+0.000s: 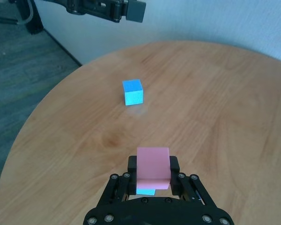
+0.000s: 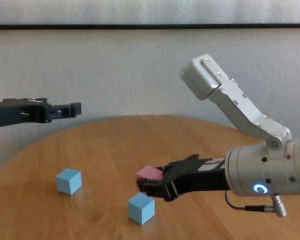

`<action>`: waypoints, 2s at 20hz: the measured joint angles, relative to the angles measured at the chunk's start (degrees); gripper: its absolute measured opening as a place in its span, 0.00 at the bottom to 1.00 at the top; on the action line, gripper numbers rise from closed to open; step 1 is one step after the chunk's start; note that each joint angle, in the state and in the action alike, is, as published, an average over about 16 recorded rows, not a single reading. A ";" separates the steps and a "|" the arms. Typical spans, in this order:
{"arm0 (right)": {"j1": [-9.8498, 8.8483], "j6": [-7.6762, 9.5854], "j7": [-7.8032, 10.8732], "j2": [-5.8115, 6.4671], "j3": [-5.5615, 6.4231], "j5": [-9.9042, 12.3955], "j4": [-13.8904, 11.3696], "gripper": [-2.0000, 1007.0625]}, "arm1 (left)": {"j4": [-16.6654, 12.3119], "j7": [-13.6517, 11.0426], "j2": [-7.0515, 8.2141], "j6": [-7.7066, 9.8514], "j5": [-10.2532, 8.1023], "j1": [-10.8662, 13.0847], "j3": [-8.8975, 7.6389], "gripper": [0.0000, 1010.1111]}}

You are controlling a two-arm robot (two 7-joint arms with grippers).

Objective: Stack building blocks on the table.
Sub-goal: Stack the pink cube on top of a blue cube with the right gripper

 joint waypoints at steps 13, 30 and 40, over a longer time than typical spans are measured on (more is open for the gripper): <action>3.47 1.43 1.55 -1.19 -2.06 -0.52 4.30 0.37 | 0.00 0.00 0.00 0.00 0.00 0.00 0.00 0.99; 5.23 2.39 2.60 -1.74 -3.02 -0.50 6.39 0.37 | 0.00 0.00 0.00 0.00 0.00 0.00 0.00 0.99; 5.56 2.63 2.71 -2.05 -3.48 -0.40 6.76 0.37 | 0.00 0.00 0.00 0.00 0.00 0.00 0.00 0.99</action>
